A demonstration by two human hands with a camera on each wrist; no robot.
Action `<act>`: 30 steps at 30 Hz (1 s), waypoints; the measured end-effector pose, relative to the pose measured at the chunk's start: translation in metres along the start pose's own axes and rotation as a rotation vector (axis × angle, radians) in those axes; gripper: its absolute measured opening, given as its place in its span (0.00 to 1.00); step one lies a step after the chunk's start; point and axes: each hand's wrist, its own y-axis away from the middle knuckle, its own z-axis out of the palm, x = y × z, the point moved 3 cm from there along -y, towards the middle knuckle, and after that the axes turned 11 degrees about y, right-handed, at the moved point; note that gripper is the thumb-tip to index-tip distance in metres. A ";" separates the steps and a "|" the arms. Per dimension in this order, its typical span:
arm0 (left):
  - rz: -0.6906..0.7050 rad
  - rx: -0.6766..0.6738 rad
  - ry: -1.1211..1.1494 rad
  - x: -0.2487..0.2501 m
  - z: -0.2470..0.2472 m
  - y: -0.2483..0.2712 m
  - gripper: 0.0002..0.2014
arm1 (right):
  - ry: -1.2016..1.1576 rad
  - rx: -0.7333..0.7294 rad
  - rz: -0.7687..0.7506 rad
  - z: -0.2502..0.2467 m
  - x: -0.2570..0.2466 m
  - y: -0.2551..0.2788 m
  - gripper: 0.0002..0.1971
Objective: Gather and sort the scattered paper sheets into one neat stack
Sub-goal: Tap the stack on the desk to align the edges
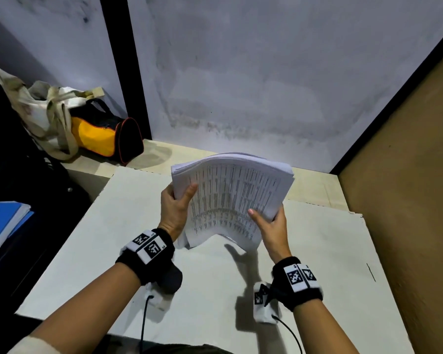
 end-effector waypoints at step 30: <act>0.201 -0.085 -0.022 0.038 0.016 -0.010 0.23 | -0.190 0.132 -0.235 -0.015 -0.065 -0.035 0.06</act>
